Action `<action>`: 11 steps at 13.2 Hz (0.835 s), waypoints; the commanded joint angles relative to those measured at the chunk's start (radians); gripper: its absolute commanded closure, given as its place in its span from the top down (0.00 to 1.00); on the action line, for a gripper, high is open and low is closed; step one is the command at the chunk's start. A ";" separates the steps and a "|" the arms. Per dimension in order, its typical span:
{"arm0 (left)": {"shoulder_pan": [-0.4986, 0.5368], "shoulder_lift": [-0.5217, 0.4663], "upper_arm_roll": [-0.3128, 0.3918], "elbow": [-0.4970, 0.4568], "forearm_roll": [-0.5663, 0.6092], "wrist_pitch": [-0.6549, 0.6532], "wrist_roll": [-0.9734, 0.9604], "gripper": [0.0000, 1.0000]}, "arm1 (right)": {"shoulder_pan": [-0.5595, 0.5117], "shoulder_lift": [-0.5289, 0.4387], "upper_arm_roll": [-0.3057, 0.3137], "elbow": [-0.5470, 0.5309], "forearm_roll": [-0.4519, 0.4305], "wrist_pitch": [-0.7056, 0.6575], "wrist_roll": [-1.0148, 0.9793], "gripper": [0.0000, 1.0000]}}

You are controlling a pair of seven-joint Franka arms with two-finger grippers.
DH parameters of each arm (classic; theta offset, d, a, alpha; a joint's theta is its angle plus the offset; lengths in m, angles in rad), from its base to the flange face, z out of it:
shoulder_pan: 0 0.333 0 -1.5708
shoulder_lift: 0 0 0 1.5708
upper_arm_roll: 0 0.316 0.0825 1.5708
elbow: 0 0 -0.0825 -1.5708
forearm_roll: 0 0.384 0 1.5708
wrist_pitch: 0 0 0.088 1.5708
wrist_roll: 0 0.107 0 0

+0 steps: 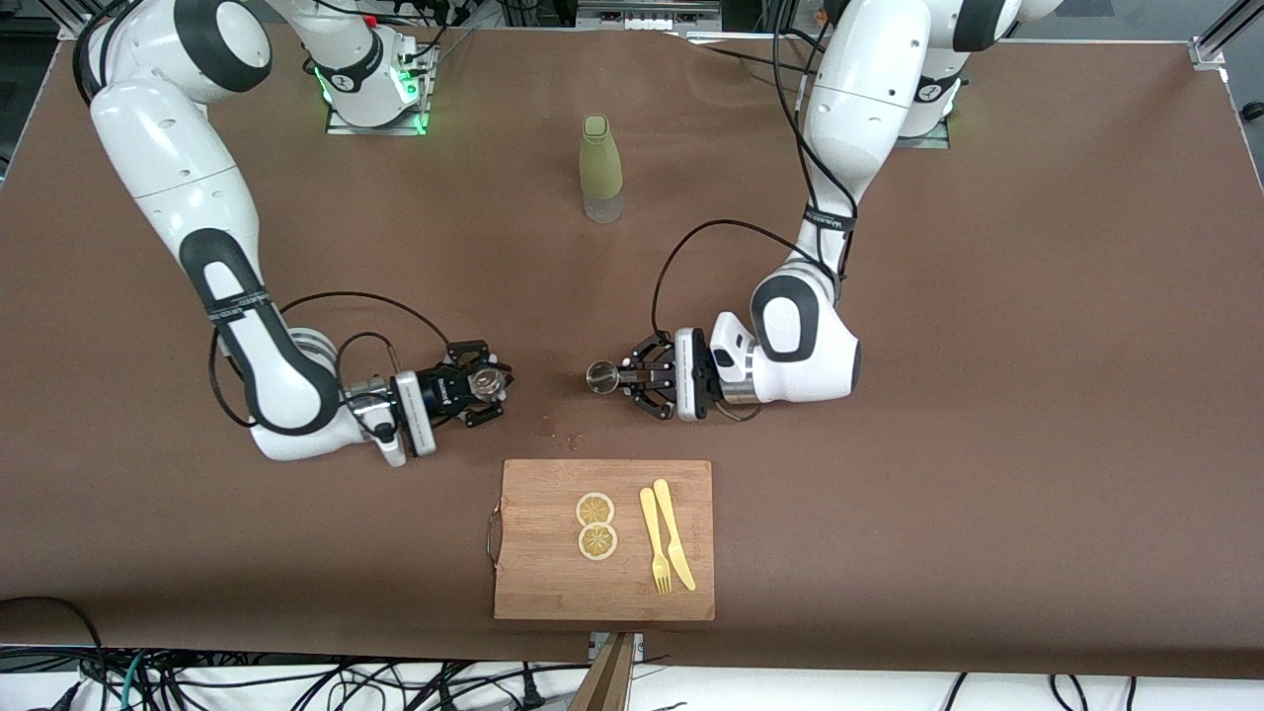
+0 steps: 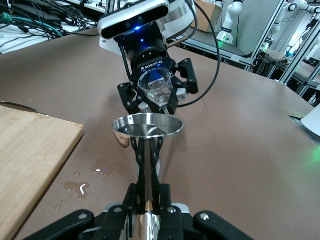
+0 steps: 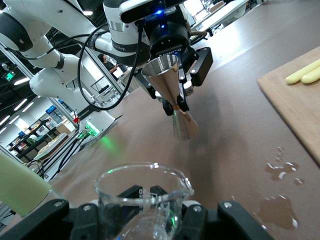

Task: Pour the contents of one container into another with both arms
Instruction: 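Tilt the beaker with the right gripper, pouring liquid into the held jigger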

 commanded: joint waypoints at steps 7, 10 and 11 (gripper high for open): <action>-0.085 0.039 0.010 0.054 -0.068 0.170 -0.116 0.00 | 0.026 -0.010 0.059 0.026 -0.157 -0.136 0.214 0.16; -0.102 0.044 0.007 0.057 -0.068 0.214 -0.116 0.00 | 0.026 -0.010 0.081 0.055 -0.205 -0.147 0.266 0.17; -0.108 0.044 0.005 0.057 -0.069 0.233 -0.116 0.00 | 0.026 -0.010 0.087 0.055 -0.205 -0.147 0.296 0.17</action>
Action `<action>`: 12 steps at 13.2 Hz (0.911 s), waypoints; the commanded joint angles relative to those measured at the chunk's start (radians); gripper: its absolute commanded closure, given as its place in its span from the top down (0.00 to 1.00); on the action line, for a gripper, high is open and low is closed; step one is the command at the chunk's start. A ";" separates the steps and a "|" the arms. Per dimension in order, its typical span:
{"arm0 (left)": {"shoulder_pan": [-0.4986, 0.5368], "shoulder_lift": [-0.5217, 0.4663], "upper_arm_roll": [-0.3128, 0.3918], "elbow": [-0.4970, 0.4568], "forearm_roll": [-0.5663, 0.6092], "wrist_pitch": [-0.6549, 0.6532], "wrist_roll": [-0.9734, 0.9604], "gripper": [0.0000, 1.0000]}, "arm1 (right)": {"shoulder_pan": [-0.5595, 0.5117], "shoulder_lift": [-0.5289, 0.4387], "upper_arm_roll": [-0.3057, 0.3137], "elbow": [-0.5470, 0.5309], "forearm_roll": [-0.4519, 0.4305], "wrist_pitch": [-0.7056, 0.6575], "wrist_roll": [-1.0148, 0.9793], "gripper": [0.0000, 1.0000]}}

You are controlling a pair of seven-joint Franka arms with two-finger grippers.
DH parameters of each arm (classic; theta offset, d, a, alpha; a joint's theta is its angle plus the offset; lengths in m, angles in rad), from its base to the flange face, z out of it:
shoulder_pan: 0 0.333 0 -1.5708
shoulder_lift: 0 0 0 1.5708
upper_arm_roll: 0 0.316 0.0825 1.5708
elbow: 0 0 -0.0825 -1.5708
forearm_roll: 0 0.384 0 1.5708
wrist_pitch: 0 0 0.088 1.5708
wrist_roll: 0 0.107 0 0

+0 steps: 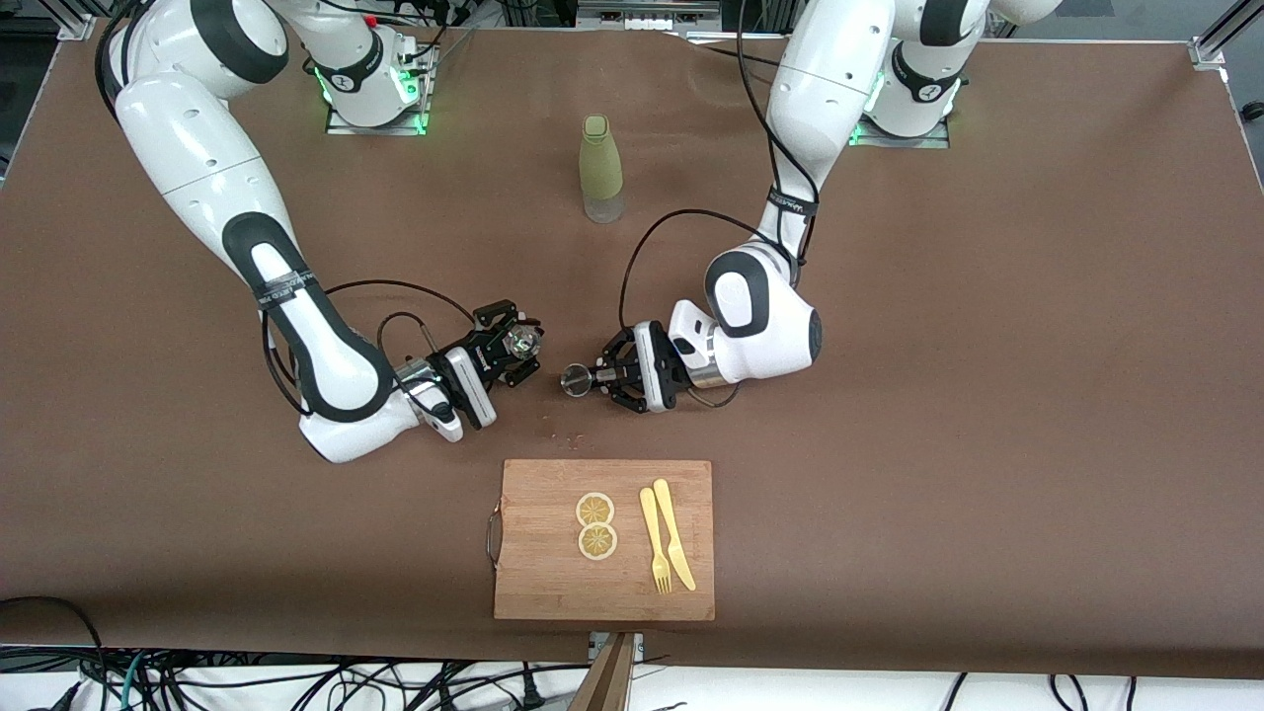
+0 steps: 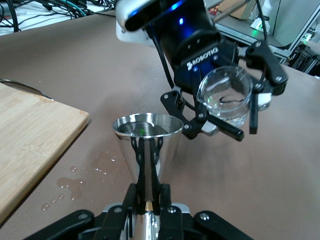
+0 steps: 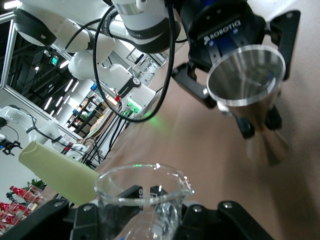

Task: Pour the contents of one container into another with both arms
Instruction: 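Tilt the beaker with the right gripper, pouring liquid into the held jigger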

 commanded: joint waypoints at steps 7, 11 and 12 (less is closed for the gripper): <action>-0.047 0.017 0.011 0.031 -0.036 0.048 0.016 0.00 | -0.008 -0.006 0.044 0.051 -0.063 -0.019 0.189 0.17; -0.055 0.017 0.013 0.032 -0.037 0.050 0.016 0.00 | 0.011 -0.005 0.046 0.054 -0.074 -0.010 0.266 0.17; -0.056 0.017 0.014 0.037 -0.037 0.057 0.014 0.00 | 0.011 -0.005 0.049 0.057 -0.074 -0.010 0.275 0.17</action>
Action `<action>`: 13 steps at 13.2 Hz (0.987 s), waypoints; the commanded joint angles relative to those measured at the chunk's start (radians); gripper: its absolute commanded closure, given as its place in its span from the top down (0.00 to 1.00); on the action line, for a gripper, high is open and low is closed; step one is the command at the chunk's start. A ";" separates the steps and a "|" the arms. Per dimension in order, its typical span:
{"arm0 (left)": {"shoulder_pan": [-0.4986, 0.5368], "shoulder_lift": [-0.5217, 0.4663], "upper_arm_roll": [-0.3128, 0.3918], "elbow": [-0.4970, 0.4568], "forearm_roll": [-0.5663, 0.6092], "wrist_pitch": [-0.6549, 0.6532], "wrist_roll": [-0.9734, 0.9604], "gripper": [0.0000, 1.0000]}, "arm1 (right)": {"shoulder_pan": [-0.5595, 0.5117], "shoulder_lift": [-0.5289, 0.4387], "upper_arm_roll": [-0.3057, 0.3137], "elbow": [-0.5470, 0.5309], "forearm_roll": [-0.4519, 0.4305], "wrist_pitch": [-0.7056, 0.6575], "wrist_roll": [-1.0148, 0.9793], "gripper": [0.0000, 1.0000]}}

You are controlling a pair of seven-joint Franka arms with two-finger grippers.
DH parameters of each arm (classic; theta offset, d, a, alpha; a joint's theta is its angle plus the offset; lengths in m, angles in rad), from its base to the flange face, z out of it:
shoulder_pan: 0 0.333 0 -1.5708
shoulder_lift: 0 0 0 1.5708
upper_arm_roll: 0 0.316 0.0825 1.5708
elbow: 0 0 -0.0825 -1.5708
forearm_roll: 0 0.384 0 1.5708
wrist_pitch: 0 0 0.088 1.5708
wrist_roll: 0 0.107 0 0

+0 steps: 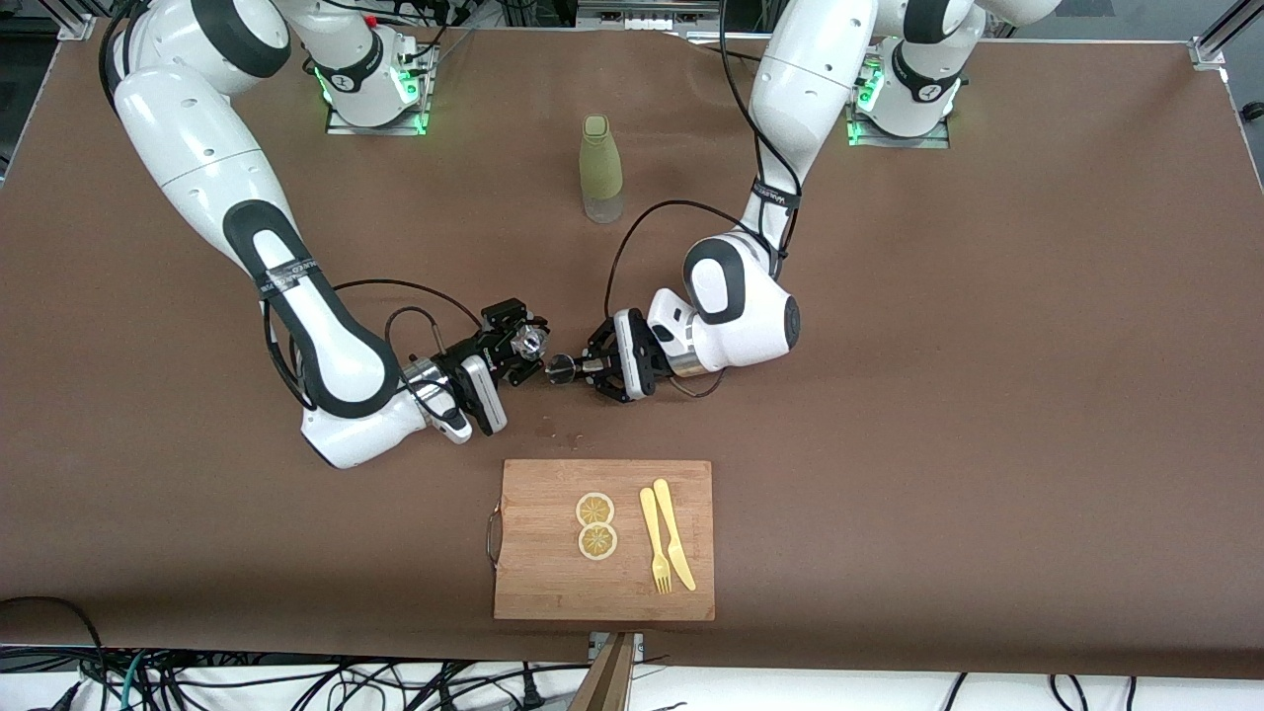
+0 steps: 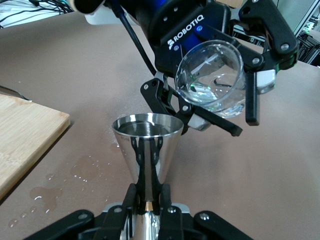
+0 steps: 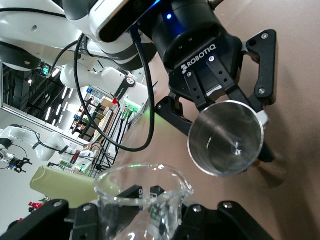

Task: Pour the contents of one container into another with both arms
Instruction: 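Tilt the beaker with the right gripper, pouring liquid into the held jigger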

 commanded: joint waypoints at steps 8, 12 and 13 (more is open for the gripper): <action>-0.018 0.011 0.014 0.035 -0.036 0.040 0.017 0.00 | 0.001 0.004 0.044 0.023 -0.042 0.012 0.111 0.17; -0.018 0.011 0.014 0.030 -0.062 0.042 0.079 0.00 | 0.001 0.004 0.054 0.023 -0.042 0.015 0.151 0.17; -0.018 0.011 0.014 0.030 -0.065 0.042 0.086 0.00 | 0.001 0.004 0.054 0.024 -0.042 0.014 0.153 0.16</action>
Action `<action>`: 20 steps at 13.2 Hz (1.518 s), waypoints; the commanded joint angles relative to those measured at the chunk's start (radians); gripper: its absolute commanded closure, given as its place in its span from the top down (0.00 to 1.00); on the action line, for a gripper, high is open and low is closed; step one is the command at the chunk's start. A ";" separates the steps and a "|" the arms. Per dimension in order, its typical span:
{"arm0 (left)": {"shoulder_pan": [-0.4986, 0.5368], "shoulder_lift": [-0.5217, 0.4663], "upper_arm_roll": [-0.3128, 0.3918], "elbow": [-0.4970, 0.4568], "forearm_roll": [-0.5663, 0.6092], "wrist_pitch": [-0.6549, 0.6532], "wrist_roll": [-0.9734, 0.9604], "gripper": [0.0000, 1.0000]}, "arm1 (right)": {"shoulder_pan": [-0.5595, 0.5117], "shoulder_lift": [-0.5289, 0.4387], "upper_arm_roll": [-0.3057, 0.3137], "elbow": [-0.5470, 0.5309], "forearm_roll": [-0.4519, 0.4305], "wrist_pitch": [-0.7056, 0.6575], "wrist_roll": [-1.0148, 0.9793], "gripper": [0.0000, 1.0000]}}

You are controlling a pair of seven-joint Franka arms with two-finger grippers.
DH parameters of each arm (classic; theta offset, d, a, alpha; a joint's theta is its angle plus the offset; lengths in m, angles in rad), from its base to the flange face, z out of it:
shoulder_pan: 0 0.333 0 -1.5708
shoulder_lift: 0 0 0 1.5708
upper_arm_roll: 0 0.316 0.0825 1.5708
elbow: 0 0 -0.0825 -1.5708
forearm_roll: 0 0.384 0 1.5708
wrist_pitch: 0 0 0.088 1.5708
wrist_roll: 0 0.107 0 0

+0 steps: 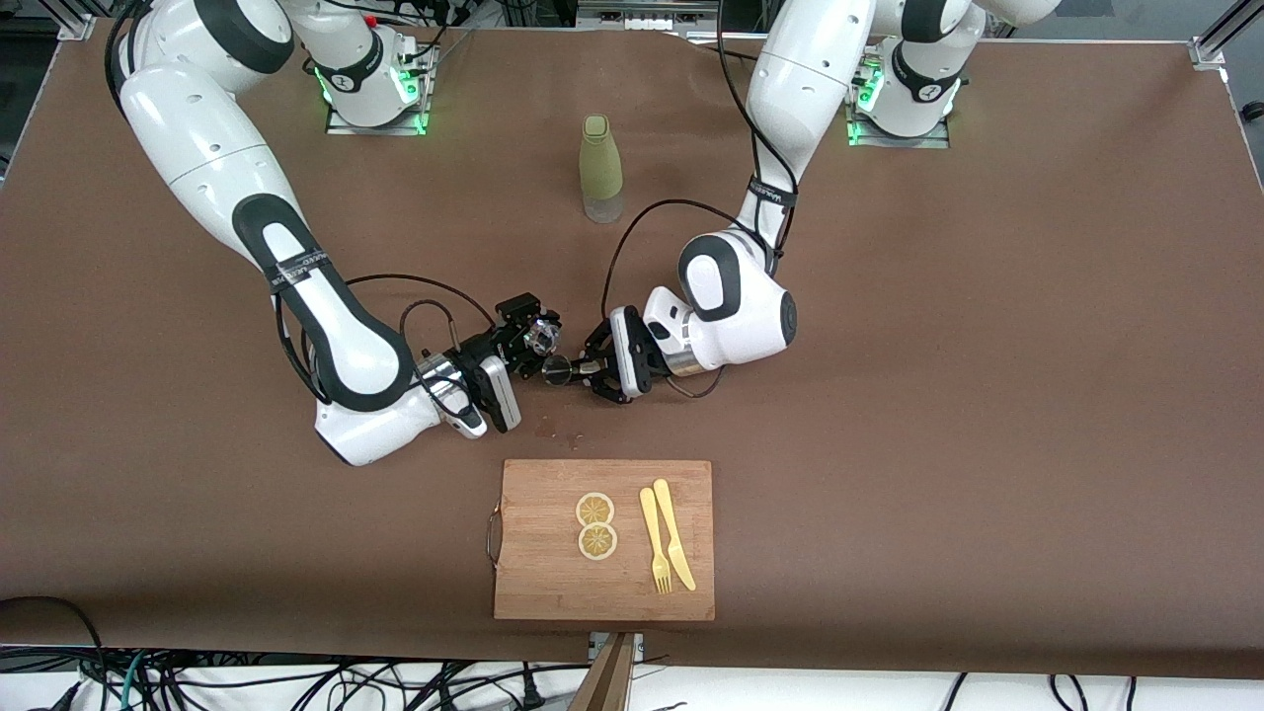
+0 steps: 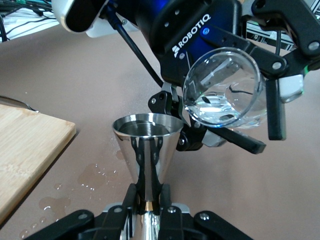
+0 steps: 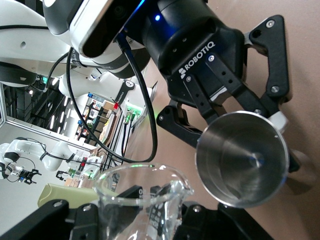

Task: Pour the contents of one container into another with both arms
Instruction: 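Tilt the beaker with the right gripper, pouring liquid into the held jigger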

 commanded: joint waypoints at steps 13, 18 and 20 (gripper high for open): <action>-0.013 0.011 0.013 0.018 -0.053 0.012 0.056 0.00 | -0.004 0.002 0.033 0.039 -0.026 -0.008 0.118 0.15; -0.011 0.011 0.013 0.017 -0.068 0.033 0.125 0.00 | -0.004 0.004 0.041 0.046 -0.036 0.001 0.161 0.15; -0.011 0.011 0.013 0.015 -0.081 0.033 0.140 0.00 | -0.004 0.007 0.050 0.046 -0.063 0.004 0.138 0.16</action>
